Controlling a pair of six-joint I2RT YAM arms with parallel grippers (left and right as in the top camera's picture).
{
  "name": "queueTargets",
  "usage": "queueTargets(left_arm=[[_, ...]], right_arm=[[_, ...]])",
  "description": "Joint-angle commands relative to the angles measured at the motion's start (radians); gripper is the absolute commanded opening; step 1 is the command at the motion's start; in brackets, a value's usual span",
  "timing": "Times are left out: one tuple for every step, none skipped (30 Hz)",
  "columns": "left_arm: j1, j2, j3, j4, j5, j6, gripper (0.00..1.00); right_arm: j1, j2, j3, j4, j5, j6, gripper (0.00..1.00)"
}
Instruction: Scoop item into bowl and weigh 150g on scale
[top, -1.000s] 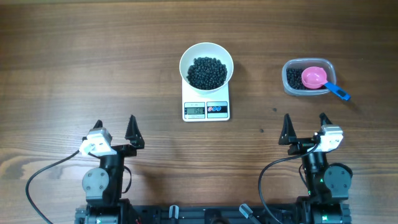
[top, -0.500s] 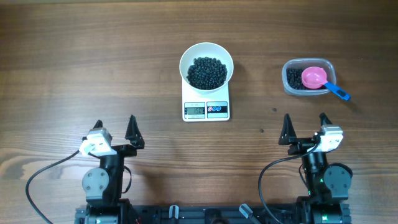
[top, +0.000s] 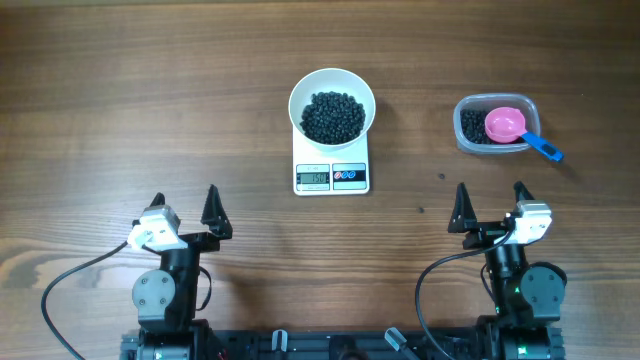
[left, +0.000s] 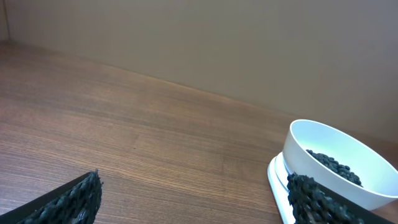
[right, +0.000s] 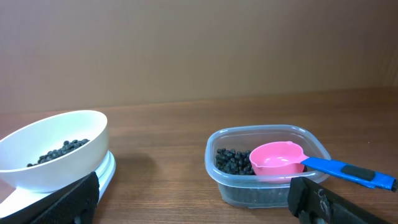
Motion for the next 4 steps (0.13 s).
queueTargets(left_arm=[[0.006, -0.011, -0.002, -0.007, 0.013, 0.016, 1.0], [0.006, -0.011, -0.002, -0.007, 0.012, 0.016, 1.0], [0.006, -0.011, -0.002, -0.007, 0.012, 0.016, 1.0], [0.006, -0.011, -0.002, -0.007, 0.012, 0.016, 1.0]], right_arm=[[-0.004, -0.009, 0.005, 0.004, 0.013, 0.006, 1.0], [-0.004, -0.009, 0.005, 0.004, 0.013, 0.006, 1.0], [-0.004, -0.009, 0.005, 0.004, 0.013, 0.006, 1.0], [-0.004, -0.009, 0.005, 0.004, 0.013, 0.006, 1.0]])
